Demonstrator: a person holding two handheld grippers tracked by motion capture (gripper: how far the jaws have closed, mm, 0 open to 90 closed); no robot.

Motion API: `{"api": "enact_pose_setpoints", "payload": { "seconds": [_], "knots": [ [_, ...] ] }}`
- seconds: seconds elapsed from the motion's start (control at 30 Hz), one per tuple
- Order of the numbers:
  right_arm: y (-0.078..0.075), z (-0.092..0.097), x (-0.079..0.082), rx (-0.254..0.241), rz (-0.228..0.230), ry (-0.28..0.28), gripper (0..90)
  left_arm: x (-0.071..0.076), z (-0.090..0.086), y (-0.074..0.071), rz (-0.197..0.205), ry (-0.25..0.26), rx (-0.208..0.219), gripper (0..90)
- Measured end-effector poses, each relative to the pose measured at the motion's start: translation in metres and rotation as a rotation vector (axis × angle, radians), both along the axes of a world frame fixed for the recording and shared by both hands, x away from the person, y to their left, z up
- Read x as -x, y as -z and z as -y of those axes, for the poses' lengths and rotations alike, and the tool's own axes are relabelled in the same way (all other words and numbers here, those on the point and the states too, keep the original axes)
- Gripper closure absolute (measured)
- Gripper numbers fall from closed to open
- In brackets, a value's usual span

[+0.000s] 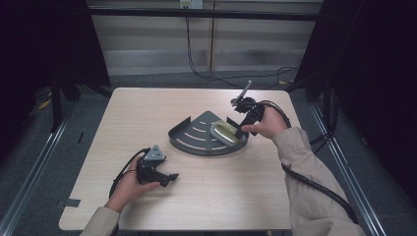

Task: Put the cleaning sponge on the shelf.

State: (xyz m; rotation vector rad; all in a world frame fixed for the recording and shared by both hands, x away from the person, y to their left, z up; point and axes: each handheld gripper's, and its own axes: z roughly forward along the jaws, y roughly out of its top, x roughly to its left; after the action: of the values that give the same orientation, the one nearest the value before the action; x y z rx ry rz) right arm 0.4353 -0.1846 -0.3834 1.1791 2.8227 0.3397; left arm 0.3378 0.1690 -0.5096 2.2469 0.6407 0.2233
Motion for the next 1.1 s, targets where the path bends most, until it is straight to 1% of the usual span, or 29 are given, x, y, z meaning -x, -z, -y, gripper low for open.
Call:
{"api": "enact_pose_setpoints", "payload": {
  "seconds": [0.07, 0.13, 0.17, 0.3, 0.4, 0.5, 0.6, 0.7, 0.73, 1.0, 1.1],
  "knots": [
    [-0.002, 0.002, 0.003, -0.007, -0.004, 0.0, 19.8, 0.0, 0.0, 0.0, -0.001, 0.003, -0.001, 13.5],
    [-0.003, 0.004, 0.005, -0.002, 0.001, -0.005, 20.0, 0.0, 0.0, 0.0, 0.0, 0.004, -0.009, 13.3],
    [-0.004, 0.005, 0.007, -0.001, -0.007, -0.005, 20.0, 0.0, 0.0, 0.0, 0.0, 0.004, -0.008, 13.2],
    [-0.007, 0.007, 0.015, -0.011, 0.005, -0.013, 20.0, 0.0, 0.0, 0.0, 0.001, 0.005, -0.006, 13.1],
    [-0.009, 0.011, 0.02, -0.009, 0.011, -0.02, 20.0, 0.0, 0.0, 0.0, 0.001, 0.006, -0.007, 13.1],
    [-0.01, 0.016, 0.027, -0.02, 0.011, -0.026, 20.0, 0.0, 0.001, 0.001, 0.006, 0.006, -0.002, 13.0],
    [-0.01, 0.019, 0.031, -0.019, 0.015, -0.03, 20.0, 0.0, 0.001, 0.001, 0.006, 0.007, -0.002, 12.9],
    [-0.009, 0.024, 0.036, -0.029, 0.014, -0.024, 19.8, 0.0, 0.001, 0.001, 0.006, 0.008, -0.003, 12.9],
    [-0.008, 0.026, 0.038, -0.037, 0.013, -0.014, 19.6, 0.0, 0.001, 0.001, 0.006, 0.007, -0.003, 12.9],
    [-0.002, 0.037, 0.051, -0.043, 0.008, -0.015, 19.4, 0.0, 0.001, 0.001, 0.007, 0.008, -0.004, 12.9],
    [0.001, 0.04, 0.056, -0.041, -0.005, -0.016, 19.4, 0.0, 0.001, 0.001, 0.007, 0.008, -0.003, 12.9]
  ]
}}
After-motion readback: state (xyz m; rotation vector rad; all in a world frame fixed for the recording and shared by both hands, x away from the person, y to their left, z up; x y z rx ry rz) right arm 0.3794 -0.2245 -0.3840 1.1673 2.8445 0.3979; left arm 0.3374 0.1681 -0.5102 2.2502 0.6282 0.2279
